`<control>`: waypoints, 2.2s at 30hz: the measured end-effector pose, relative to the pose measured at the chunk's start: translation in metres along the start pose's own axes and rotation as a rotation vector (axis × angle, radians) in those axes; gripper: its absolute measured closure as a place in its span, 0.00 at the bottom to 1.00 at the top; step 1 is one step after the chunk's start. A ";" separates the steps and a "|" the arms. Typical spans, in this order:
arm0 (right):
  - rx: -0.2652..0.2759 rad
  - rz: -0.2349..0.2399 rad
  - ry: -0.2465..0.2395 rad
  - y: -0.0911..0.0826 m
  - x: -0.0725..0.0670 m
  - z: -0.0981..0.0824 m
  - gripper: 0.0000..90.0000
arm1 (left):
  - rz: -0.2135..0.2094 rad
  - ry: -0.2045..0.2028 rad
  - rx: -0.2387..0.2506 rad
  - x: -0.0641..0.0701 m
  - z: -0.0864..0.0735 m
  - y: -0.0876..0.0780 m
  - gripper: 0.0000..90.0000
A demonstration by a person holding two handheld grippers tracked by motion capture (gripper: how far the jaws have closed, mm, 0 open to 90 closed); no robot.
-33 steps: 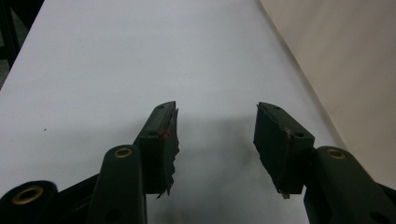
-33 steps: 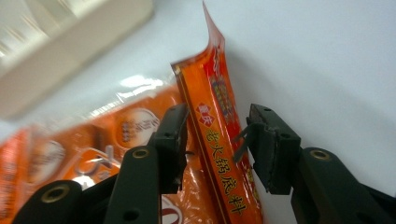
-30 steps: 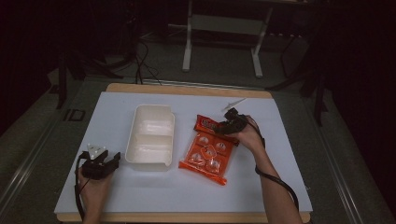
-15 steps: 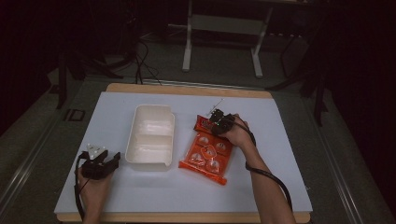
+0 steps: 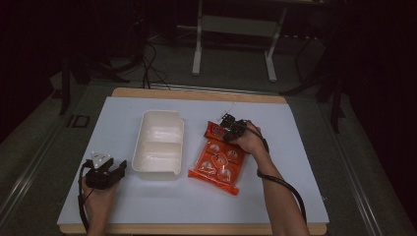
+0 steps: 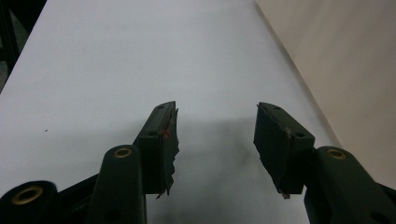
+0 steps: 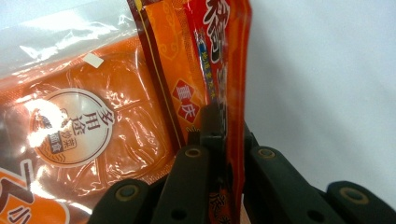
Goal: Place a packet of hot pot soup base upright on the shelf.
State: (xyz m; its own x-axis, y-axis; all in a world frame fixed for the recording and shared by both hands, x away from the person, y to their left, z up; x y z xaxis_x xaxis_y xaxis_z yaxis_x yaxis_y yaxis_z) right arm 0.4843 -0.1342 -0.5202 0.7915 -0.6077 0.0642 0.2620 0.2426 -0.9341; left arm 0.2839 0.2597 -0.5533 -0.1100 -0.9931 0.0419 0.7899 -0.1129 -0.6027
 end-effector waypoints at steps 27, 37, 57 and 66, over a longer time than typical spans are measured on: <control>0.099 -0.170 -0.077 -0.087 0.018 0.004 1.00 | 0.005 0.006 -0.005 0.000 0.000 0.001 0.55; 0.176 -0.226 -0.098 -0.133 0.016 0.021 1.00 | 0.004 0.003 -0.004 0.000 0.000 0.001 0.55; 0.098 0.185 -0.212 -0.165 -0.016 0.033 0.98 | 0.008 0.008 -0.005 0.001 0.000 0.001 0.55; -0.009 0.203 -0.228 -0.147 -0.024 0.034 0.95 | 0.007 0.008 -0.005 0.001 0.000 0.001 0.55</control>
State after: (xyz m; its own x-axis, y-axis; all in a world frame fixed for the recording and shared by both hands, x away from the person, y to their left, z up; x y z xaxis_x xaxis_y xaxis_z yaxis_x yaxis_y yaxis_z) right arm 0.4454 -0.1294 -0.3720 0.9312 -0.3613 -0.0482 0.0813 0.3348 -0.9388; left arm 0.2845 0.2590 -0.5536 -0.1092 -0.9935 0.0309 0.7880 -0.1055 -0.6066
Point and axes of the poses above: each handheld gripper's, and its own axes: y roughly forward along the jaws, z roughly out of its top, x roughly to its right, the point moved 2 cm from there along y, roughly forward along the jaws, and after that the axes turned 1 degree about x, right-handed, at the moved point
